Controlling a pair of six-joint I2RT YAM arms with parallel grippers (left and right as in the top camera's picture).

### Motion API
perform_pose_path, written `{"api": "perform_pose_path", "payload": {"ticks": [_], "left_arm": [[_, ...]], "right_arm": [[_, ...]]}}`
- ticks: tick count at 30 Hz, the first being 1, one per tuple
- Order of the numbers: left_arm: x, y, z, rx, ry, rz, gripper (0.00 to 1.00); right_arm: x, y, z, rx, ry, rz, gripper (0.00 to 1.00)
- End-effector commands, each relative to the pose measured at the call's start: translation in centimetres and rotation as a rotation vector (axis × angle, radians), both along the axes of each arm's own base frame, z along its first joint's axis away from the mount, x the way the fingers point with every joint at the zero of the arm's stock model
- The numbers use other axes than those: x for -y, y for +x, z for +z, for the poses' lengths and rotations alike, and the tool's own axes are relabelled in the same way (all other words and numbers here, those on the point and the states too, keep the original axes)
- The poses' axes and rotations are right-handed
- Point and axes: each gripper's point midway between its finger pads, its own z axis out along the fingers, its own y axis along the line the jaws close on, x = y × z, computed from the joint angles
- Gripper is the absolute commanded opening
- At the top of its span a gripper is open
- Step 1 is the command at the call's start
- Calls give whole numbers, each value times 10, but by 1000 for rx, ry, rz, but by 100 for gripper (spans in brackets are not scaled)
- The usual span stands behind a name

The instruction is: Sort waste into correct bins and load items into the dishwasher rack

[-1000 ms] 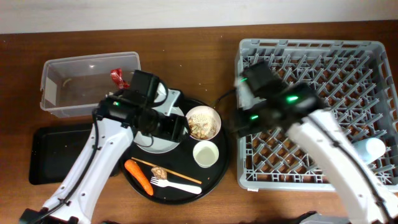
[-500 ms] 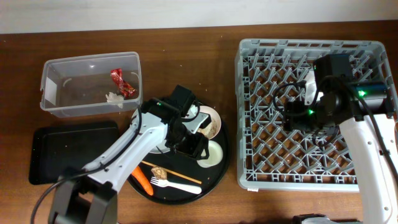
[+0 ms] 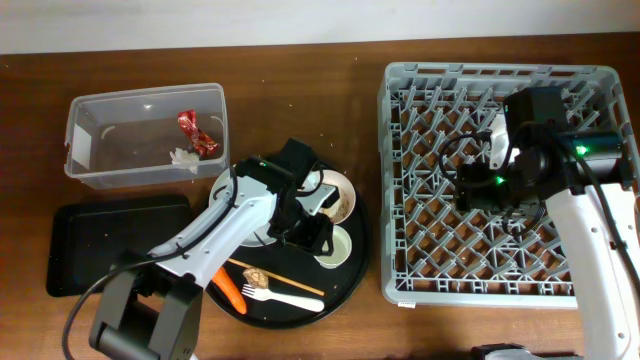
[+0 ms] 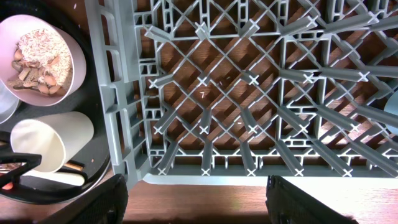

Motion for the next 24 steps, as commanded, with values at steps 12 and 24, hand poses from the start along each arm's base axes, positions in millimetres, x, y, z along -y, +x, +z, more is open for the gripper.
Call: {"api": "perform_pose_path", "payload": {"ticks": [12,24], "left_arm": [[-6,9,-18,46,52,20,0],[11,50,92,163,-379,100,0]], "right_arm": [[2,-1,6,15,-7,4,75],[-35,-1,14,50,176,198,75]]}}
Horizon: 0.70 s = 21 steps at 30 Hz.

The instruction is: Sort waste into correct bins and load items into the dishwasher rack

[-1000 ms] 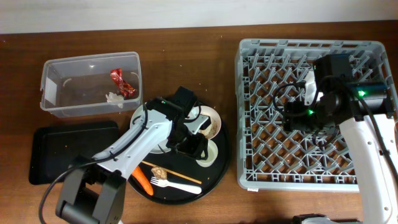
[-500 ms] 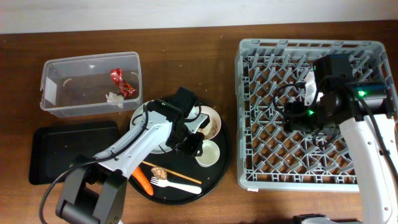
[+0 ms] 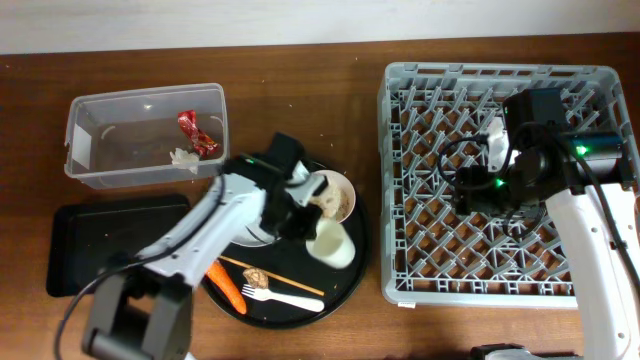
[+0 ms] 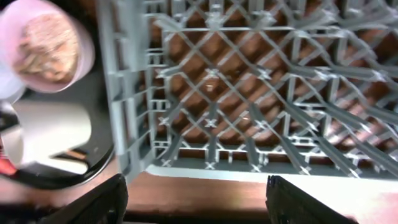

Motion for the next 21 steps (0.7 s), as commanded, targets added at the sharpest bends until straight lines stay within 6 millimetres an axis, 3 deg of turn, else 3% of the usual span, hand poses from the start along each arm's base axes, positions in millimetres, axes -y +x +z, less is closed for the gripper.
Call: {"api": "perform_pose_path", "payload": {"ticks": [1,5,9,21], "left_arm": [[28,21,95,129,-410,-26,0],[48,19,162,175,-798,-156,0],[52,9,193,194,-973,-266,0],[53,7,202,218,-1019,-308,0]], "right_arm": [[-38,5,18,81,200,181,75],[-98,-2,55,224,547,497,78],[-120,-7,77,305,725,625,79],[-137,-12,105,415,915,739,78]]}}
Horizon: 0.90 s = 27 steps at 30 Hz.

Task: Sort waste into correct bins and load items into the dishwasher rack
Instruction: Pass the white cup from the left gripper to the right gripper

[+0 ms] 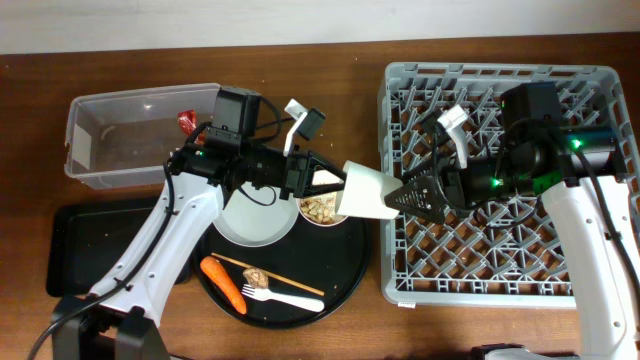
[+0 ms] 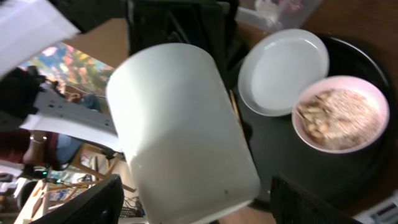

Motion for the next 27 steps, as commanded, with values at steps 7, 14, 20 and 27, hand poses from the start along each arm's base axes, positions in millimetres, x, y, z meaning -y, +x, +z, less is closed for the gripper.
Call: {"api": "perform_pose_path", "payload": {"ticks": [7,14,20,27], "left_arm": [[1,4,21,83,-63,-18,0],[3,11,27,81,-63,2,0],[3,11,27,81,-65,0,0],[3,11,27,81,-63,2,8]], "right_arm": [[-8,-4,23,30,122,38,77],[-17,-9,19,27,111,76,74],[-18,-5,15,9,111,80,66],[-18,-5,14,8,111,80,56]]}}
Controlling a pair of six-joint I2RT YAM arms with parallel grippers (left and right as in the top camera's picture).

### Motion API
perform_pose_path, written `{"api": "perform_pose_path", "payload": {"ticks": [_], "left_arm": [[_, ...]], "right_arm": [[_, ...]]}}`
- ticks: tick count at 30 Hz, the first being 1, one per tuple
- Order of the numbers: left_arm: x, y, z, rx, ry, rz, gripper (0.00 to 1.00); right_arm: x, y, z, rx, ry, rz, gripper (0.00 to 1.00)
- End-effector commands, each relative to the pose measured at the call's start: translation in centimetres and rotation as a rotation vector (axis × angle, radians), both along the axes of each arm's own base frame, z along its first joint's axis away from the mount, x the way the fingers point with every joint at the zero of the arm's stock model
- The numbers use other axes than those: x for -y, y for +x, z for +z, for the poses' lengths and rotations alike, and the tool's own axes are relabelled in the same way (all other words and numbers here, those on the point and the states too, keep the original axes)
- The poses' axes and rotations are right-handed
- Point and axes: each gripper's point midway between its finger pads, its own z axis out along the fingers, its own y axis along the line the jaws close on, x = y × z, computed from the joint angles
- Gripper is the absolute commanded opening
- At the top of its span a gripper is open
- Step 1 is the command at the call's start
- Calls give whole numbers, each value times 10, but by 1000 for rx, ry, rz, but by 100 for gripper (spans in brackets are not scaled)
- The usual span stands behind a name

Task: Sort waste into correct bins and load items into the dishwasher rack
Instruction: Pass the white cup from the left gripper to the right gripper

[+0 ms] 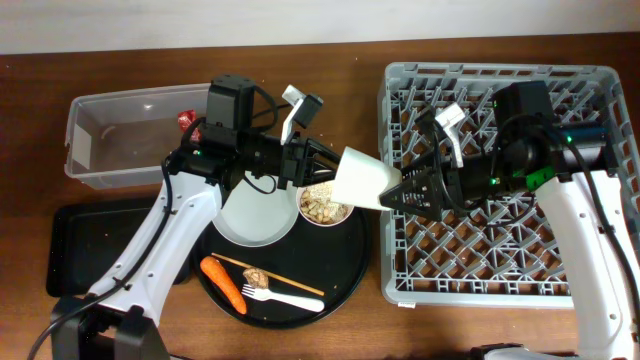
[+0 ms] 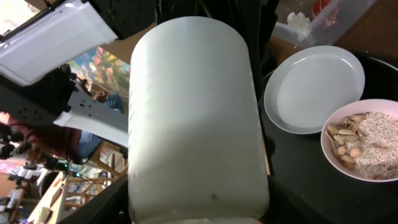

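Observation:
A white cup (image 1: 362, 178) hangs on its side in the air between the black round tray (image 1: 345, 270) and the grey dishwasher rack (image 1: 500, 290). My left gripper (image 1: 322, 165) is shut on its left end. My right gripper (image 1: 407, 193) reaches from over the rack to the cup's other end. In the right wrist view the cup (image 2: 193, 112) fills the space between the gripper's (image 2: 198, 190) widely spread fingers (image 2: 102, 205), which flank it closely. A pink bowl of food scraps (image 1: 322, 207) and a white plate (image 1: 255, 215) rest on the tray.
A carrot (image 1: 224, 283), a white fork (image 1: 285, 298) and a thin stick (image 1: 272, 275) lie on the tray's front. A clear bin (image 1: 100, 150) with a red wrapper (image 1: 187, 120) stands at the back left. A flat black tray (image 1: 100, 245) lies in front of it.
The cup sits a little higher and, in the right wrist view, now lies straight and centred between the right fingers instead of tilted to their left. The left gripper still holds it.
My left gripper was down at the cup on the round tray while the right gripper hung over the rack. Then the cup lay tipped in the left gripper. Later it was held in the air beside the rack, facing the right gripper, and now lies between that gripper's fingers.

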Motion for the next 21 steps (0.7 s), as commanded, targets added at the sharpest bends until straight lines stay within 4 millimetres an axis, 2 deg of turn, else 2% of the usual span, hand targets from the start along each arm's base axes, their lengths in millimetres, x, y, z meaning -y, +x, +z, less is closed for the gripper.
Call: {"api": "perform_pose_path", "payload": {"ticks": [1,4,8,14,17,21], "left_arm": [[1,2,6,26,7,18,15],[1,2,6,26,7,18,27],[2,5,3,27,24,39,30],[-4,15,-10,-2,81,107,32],[-12,19,-26,-5,141,150,36],[-31,22,-51,-33,248,211,36]], "right_arm": [[-5,-1,4,-2,14,17,55],[-5,-1,4,-1,14,17,53],[-5,-1,3,-1,8,16,50],[5,5,-17,2,-117,-16,47],[18,13,-21,-9,-150,-69,46],[52,27,-29,-36,-213,-193,46]]}}
